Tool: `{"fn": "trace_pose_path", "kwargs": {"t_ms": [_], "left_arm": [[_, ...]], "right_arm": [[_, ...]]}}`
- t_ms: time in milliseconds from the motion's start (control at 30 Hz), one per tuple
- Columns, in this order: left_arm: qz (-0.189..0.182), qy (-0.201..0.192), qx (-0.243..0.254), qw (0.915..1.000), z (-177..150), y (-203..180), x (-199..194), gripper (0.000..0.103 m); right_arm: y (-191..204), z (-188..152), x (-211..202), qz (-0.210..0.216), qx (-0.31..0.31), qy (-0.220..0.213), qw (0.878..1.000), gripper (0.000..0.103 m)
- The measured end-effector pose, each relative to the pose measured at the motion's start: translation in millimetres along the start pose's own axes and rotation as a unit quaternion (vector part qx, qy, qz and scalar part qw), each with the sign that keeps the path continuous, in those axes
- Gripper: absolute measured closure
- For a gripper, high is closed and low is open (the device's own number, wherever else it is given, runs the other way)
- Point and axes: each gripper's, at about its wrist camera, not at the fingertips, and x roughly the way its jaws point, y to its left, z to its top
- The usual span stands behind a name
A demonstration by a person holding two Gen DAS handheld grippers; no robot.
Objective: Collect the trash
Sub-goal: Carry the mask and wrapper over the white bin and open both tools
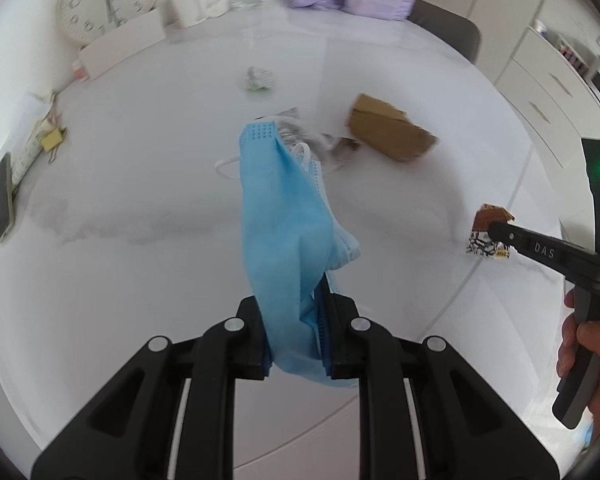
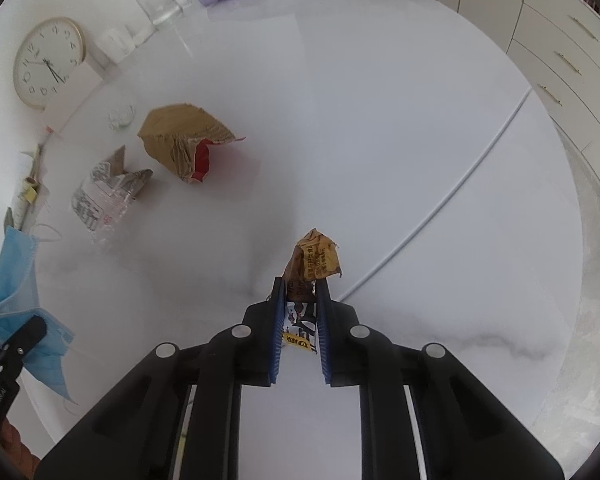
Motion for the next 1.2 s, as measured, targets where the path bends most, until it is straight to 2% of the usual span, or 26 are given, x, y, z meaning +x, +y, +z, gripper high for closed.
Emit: {"fn": "trace_pose_path", "kwargs": {"t_ms": [167,367,500,567,667,867,1000,1133,1167,1200], "left_arm": [[-0.014,-0.011,0.046,0.9988,-10,-32,-17,0.086],[-0.057,-0.017,0.141,0.9882,-43,-105,-44,0.086],[-0.114,0.003,0.206,0.9718,-79,-167,-59,0.086],[-0.140,0.015,0.239,0.9607,-97,-196,-64,0.086],[-0.182,0.040,0.301,0.9352,-133,-247,-72,0.086],[-0.205,0.071,0.395,0.8927,-191,-318,-78,0.086],[-0.207,0.086,0.424,0.8774,-212,-344,-80,0.086],[-0.205,0.091,0.440,0.8694,-226,-358,-83,0.085],[-0.201,0.093,0.444,0.8683,-228,-362,-83,0.079],[-0.197,0.094,0.446,0.8680,-227,-365,-83,0.061]], "right_arm": [[-19,-19,-33,0.008,0.010,-0.018,1.000,0.087],[-61,-79,-89,-0.005,0.031,-0.034,0.999,0.087],[-106,-138,-126,-0.017,0.071,-0.035,0.997,0.087],[-129,-171,-143,-0.027,0.096,-0.036,0.994,0.087],[-158,-213,-159,-0.037,0.131,-0.036,0.990,0.087],[-211,-293,-186,-0.057,0.201,-0.038,0.977,0.087],[-234,-328,-196,-0.063,0.233,-0.039,0.970,0.087],[-244,-349,-197,-0.062,0.247,-0.034,0.966,0.087],[-245,-352,-196,-0.060,0.248,-0.033,0.966,0.087],[-246,-354,-196,-0.059,0.250,-0.033,0.966,0.087]]}}
